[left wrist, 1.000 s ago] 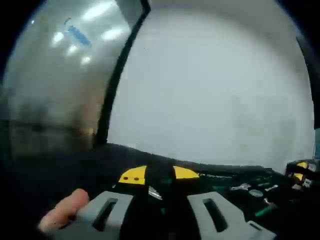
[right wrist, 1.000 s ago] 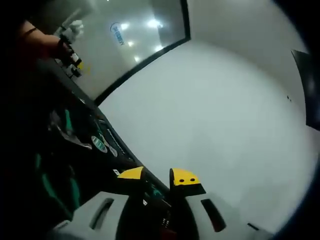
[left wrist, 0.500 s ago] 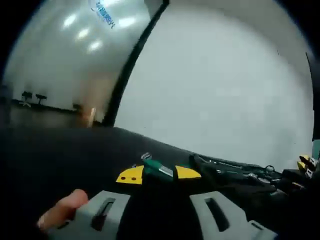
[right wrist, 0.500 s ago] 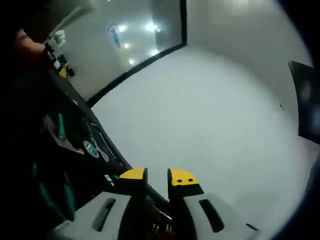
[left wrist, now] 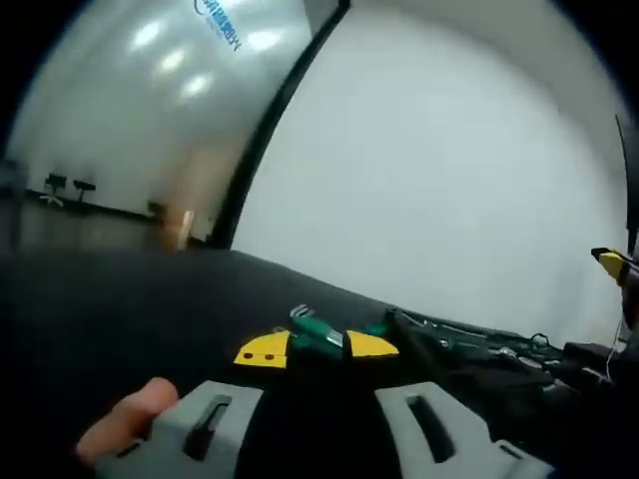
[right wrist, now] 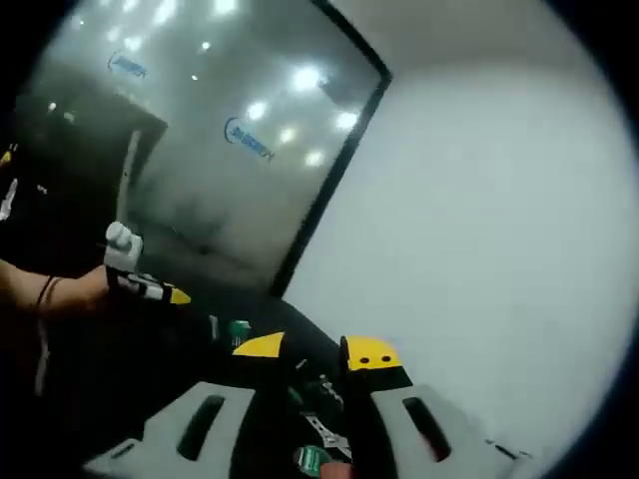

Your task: Pick up the tools and put them into their designated positions in the toolbox.

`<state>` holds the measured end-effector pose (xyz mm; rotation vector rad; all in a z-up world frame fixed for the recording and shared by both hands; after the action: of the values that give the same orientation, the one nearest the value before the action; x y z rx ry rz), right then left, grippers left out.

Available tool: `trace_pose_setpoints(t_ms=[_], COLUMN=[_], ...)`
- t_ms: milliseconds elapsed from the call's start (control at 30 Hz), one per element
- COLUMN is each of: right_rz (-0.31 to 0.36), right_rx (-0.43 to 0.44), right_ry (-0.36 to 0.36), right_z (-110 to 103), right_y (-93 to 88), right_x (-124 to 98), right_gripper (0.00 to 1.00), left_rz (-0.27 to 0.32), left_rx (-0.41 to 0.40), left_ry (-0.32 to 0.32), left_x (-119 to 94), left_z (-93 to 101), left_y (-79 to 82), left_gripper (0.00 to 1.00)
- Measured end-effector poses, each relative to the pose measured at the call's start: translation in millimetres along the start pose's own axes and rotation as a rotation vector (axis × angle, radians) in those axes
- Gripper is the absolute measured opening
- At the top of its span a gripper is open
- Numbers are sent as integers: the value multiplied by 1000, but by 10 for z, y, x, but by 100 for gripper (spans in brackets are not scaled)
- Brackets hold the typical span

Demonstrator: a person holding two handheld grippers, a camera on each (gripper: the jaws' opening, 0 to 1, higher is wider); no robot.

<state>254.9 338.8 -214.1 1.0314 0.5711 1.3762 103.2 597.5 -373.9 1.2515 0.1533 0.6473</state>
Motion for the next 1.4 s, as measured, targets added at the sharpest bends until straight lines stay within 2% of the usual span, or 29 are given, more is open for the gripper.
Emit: trace_pose_setpoints(t_ms=[67,133,200,233,267,300,333,367,433,467,500,600,700,733,833,933,1033,1133,1300,1367,1400], right_rz=[-17,-47,-89,-122,-139,-164,-178,-213,-333,-365,-397,-488,-573,-593,-612,-622,-608,-568,-582,-604,-593], right_rx=[-20,-27,8,41,58,84,148,204,315,363,374,245,240,236,232,267,260,277,288,303,309], right_ry=[79,132,190,254,285,327,361,360,371,369,381,387,435,431,438,436,451,437,445,440,432], right_z=[-67,-168,-316,-452,-526,-616,-733,-796,-920,-967,-1023,-1082,-1228,-1255,-1371,-1498,-1663,-1756,-1835,-1850,-1848], right_y=[52,28,-21,-58,-79,-114,-130,-189,-358,-428,-491,-722,-915,-977,-1144,-1253,-1391,-1468,-1658,-1717,-1722], right_x=[244,534,739,897,968,1080,1219,1320,1460,1532,1578,1707,1777,1813,1947,2013,2068,2048,2119,2140,2152], right_gripper=[22,23,22,22,22,22,22,23,23,22,20,18,18,18,18,18,27,25,25,20,21], left_rz=[3,5,7,7,9,10,9,9,7,5,6,12,18,18,14,13,16,14,6,4,3], left_rx=[-1,-4,-11,-14,-11,-9,-12,-15,-18,-17,-17,-11,-11,-9,7,15,13,11,19,20,20], left_ry=[0,-2,-2,0,1,0,-2,-2,-2,0,1,-8,-3,-3,6,9,11,6,6,6,6], left_x=[-24,-40,-56,2,-2,-3,22,83,167,193,216,207,222,235,275,284,234,214,195,188,187], left_z=[18,13,1,-48,-58,-65,-89,-142,-219,-240,-255,-241,-267,-272,-302,-321,-309,-248,-218,-206,-204], left_y=[9,19,25,15,13,14,12,9,3,-3,-5,8,7,6,-6,-17,-9,-19,-29,-34,-35], left_gripper=[20,20,20,19,19,19,19,19,19,19,18,17,16,16,15,15,14,14,14,13,13])
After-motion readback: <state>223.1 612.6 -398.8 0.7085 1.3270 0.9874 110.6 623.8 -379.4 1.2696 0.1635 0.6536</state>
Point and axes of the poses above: the point that each gripper's makers call its tool centre point, and the gripper's own axes: x roughly forward along the fingers, z roughly to its right, y roughly out of its top, the point moved 5 cm from there along -x, roughly backward along the fingers, and after that the axes turned 12 degrees about z, right-handed, at the moved point
